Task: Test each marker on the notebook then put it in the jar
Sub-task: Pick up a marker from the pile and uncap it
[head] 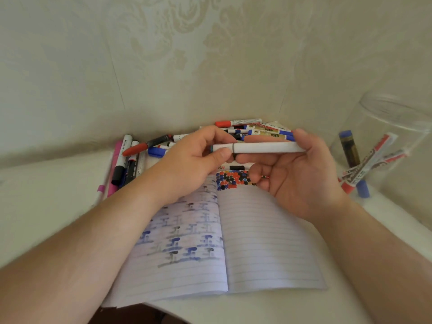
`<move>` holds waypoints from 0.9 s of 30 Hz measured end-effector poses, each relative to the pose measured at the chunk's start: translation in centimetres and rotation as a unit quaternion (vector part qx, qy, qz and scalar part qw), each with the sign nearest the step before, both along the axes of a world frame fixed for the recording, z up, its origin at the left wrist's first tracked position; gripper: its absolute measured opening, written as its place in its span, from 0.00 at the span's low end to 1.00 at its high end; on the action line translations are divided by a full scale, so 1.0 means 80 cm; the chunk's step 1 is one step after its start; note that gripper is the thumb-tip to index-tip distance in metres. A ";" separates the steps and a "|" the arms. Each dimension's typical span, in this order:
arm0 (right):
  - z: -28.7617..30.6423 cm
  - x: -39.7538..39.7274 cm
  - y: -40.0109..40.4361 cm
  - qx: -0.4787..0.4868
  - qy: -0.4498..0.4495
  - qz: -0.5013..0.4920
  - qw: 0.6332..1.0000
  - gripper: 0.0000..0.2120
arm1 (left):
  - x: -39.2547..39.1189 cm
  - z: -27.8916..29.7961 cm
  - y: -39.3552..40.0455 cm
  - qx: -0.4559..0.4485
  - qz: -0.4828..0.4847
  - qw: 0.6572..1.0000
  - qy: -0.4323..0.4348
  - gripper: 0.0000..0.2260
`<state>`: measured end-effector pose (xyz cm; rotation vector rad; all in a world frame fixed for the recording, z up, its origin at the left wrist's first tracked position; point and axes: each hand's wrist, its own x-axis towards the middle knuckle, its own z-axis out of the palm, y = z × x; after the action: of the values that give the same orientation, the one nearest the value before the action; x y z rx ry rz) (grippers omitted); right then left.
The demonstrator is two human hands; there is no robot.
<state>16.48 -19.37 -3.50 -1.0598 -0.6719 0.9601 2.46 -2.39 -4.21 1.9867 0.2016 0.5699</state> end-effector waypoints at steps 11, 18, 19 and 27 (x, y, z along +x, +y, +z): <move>-0.010 -0.006 0.012 -0.044 -0.243 -0.214 0.945 0.11 | 0.017 -0.010 -0.003 -0.264 0.016 0.959 -0.100 0.08; -0.013 -0.018 0.021 -0.050 -0.221 -0.222 0.948 0.11 | 0.016 -0.017 -0.010 -0.239 0.060 0.967 -0.067 0.09; -0.013 -0.017 0.022 -0.049 -0.222 -0.223 0.948 0.11 | 0.015 -0.016 -0.011 -0.237 0.059 0.967 -0.069 0.09; -0.013 -0.015 0.020 -0.026 -0.263 -0.208 0.942 0.09 | 0.004 -0.002 -0.008 -0.065 0.094 0.992 -0.045 0.06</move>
<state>15.30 -17.77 -4.50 -1.4548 -0.8130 0.3222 2.80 -3.01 -4.34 1.8230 0.3629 0.7474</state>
